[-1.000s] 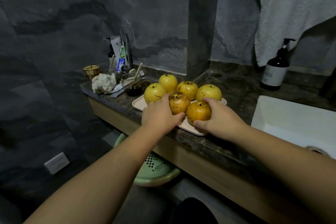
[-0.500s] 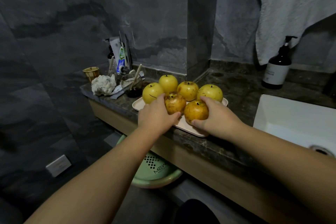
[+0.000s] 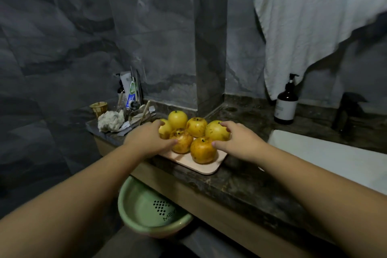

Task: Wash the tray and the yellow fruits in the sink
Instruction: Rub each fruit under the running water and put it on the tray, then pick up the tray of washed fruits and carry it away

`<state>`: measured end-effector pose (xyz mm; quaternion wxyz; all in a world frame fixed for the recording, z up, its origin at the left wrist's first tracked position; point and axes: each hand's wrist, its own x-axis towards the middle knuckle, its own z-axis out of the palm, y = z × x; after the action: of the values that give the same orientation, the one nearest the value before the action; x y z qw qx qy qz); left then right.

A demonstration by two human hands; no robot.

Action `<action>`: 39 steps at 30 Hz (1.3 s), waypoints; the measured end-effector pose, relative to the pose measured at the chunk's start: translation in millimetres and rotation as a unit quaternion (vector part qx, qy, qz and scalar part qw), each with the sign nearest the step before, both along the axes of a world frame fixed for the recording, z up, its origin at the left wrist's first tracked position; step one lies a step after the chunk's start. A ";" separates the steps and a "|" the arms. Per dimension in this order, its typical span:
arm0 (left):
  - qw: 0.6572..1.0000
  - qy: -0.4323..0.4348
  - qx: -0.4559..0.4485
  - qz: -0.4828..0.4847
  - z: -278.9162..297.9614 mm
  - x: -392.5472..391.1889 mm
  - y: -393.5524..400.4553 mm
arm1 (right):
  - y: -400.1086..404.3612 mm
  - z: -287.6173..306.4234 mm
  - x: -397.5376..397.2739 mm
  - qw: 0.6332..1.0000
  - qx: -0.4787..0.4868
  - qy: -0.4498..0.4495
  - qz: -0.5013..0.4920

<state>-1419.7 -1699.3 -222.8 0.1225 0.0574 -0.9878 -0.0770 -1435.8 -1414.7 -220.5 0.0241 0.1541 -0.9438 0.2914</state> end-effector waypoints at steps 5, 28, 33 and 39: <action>0.999 0.019 0.010 -0.043 20.0 -0.4 -0.8 | 8.3 -0.4 0.1 1.000 -0.012 -0.021 -0.012; 0.954 -0.235 0.180 -0.056 27.4 -80.1 -49.6 | 15.0 -12.0 -70.3 0.925 -0.044 -0.376 -0.046; 0.888 -0.223 0.399 0.060 24.2 -93.4 -58.1 | 1.9 -9.4 -69.2 0.868 -0.088 -0.469 -0.136; 0.821 -0.284 0.488 0.083 23.9 -129.7 -55.8 | -4.3 -17.7 -76.3 0.844 -0.112 -0.477 -0.220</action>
<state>-1549.4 -1755.1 -198.9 -0.2017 0.2112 -0.8033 -0.5190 -1512.0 -1418.9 -238.2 -0.3487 -0.2190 -0.8088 0.4198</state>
